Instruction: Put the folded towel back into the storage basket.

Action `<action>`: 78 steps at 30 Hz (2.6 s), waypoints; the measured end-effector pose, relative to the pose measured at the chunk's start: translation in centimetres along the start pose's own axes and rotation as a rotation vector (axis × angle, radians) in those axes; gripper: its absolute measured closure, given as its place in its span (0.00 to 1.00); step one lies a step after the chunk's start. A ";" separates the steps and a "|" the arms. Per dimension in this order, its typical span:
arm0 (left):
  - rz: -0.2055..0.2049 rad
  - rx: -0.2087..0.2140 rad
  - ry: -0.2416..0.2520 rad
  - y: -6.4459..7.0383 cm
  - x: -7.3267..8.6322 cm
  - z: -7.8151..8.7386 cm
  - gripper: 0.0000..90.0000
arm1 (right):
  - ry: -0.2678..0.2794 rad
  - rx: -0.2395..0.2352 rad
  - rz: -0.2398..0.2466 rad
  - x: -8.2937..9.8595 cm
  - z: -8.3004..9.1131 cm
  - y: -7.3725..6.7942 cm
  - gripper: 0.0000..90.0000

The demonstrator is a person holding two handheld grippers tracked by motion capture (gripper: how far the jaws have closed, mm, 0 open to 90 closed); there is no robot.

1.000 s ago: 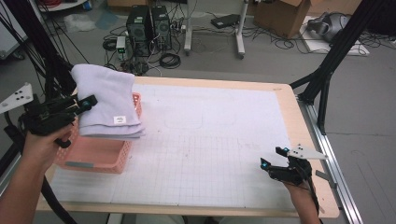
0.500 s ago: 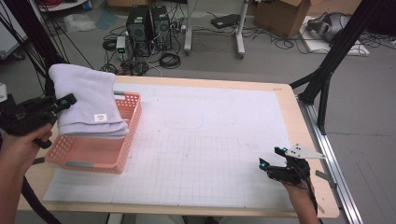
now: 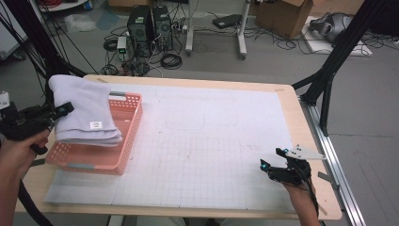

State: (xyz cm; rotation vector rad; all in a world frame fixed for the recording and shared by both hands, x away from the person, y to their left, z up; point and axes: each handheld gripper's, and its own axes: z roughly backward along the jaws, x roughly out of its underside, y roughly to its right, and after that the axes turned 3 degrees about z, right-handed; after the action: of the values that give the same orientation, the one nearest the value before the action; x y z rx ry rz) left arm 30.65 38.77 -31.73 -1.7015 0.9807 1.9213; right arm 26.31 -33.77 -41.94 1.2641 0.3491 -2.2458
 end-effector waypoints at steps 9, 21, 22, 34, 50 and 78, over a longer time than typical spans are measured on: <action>0.030 -0.005 -0.057 -1.5 1.6 -0.1 0.78 | -0.004 0.008 0.002 0.0 0.0 0.1 0.23; 0.067 0.029 -0.164 -2.1 3.9 -2.8 0.77 | -0.005 0.016 -0.006 0.1 0.2 0.2 0.23; 0.070 0.031 -0.171 -2.2 4.0 -3.1 0.77 | -0.004 0.016 -0.002 0.1 0.2 0.3 0.23; 0.170 -0.061 -0.273 -2.7 4.9 -4.8 0.57 | -0.007 0.016 -0.012 0.2 0.3 0.4 0.23; 0.161 -0.298 -0.252 -2.8 3.2 -2.8 0.37 | -0.005 0.014 -0.011 0.1 0.3 0.3 0.23; 0.141 -0.560 -0.649 -2.8 7.0 -8.5 0.34 | -0.003 0.011 -0.002 0.1 0.3 0.2 0.23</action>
State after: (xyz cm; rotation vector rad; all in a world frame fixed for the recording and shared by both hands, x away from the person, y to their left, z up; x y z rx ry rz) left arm 37.21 33.52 -39.38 -1.0936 0.3340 2.7620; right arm 26.22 -34.11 -41.86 1.2668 0.3379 -2.2536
